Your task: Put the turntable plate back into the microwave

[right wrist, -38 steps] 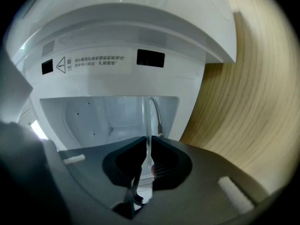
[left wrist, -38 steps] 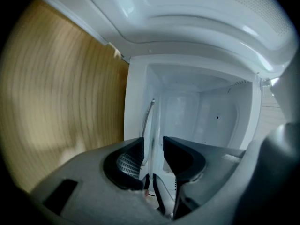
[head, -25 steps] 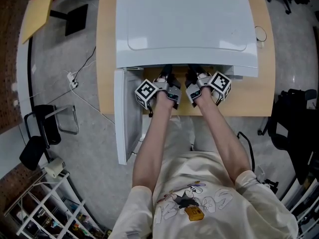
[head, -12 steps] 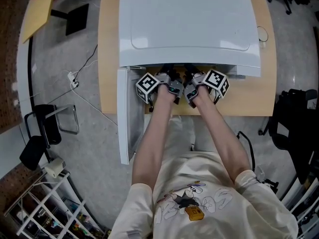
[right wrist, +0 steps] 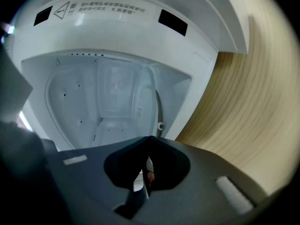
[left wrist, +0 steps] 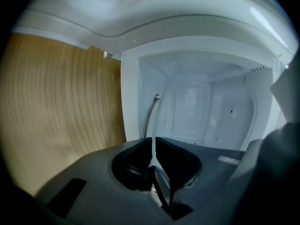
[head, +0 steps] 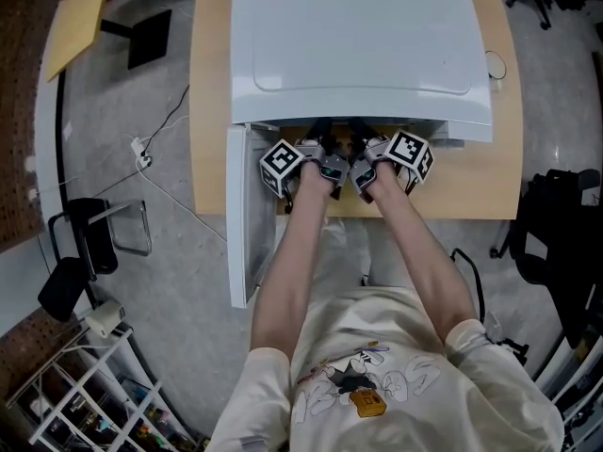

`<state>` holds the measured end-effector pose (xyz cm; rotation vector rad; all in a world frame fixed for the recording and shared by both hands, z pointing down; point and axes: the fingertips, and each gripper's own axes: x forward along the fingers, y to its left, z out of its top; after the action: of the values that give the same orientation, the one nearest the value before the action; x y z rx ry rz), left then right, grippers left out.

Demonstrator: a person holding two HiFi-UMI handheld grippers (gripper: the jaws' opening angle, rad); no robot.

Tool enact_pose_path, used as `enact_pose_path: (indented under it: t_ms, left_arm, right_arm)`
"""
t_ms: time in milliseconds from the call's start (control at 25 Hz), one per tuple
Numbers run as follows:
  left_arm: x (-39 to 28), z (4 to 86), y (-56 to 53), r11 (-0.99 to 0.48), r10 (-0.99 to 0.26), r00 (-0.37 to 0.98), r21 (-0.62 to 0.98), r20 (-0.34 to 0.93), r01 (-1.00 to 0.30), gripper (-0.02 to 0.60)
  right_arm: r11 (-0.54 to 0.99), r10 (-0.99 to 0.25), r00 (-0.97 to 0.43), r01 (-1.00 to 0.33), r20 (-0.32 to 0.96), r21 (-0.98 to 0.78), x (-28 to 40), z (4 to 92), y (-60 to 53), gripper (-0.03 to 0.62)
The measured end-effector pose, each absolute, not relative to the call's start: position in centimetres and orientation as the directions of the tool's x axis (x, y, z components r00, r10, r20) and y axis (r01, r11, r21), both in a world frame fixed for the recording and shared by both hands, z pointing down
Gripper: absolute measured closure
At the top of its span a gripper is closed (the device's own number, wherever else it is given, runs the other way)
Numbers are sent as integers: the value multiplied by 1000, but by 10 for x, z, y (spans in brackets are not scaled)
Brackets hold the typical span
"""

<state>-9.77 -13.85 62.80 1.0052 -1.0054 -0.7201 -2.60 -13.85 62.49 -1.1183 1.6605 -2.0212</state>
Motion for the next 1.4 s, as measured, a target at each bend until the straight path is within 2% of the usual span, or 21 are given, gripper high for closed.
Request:
enact_pose_path:
  t_ms: [240, 400, 520, 640, 800, 880, 1040, 1400]
  left_arm:
    - [-95, 617, -130, 365, -852, 402, 931, 336, -4, 560]
    - [-73, 599, -111, 298, -814, 483, 946, 322, -129, 583]
    - [-57, 578, -89, 180, -776, 532, 928, 338, -327, 583]
    - [-53, 548, -72, 18, -778, 520, 840, 352, -543, 583]
    - [-48, 504, -58, -162, -801, 462, 603, 382, -781, 583]
    - [-50, 480, -48, -205, -813, 421, 480, 402, -853, 581]
    - [-46, 447, -24, -240, -832, 380, 354, 405, -904, 581]
    - [-37, 470, 3, -211, -797, 371, 355, 477, -911, 581]
  right_arm:
    - [-250, -649, -676, -244, 349, -937, -27, 613, -133, 588]
    - [-74, -582, -745, -353, 328, -933, -32, 584, -109, 588]
    - [108, -538, -762, -488, 362, -866, -19, 565, -84, 588]
    - [210, -552, -745, -559, 375, -802, 0, 546, -76, 588]
    - [327, -590, -721, -625, 363, -709, 12, 512, -79, 588]
    - [374, -606, -706, -660, 367, -651, 11, 496, -77, 588]
    - [437, -605, -691, -704, 395, -560, 12, 478, -56, 588]
    - [488, -573, -664, -747, 480, -451, 6, 489, -19, 588]
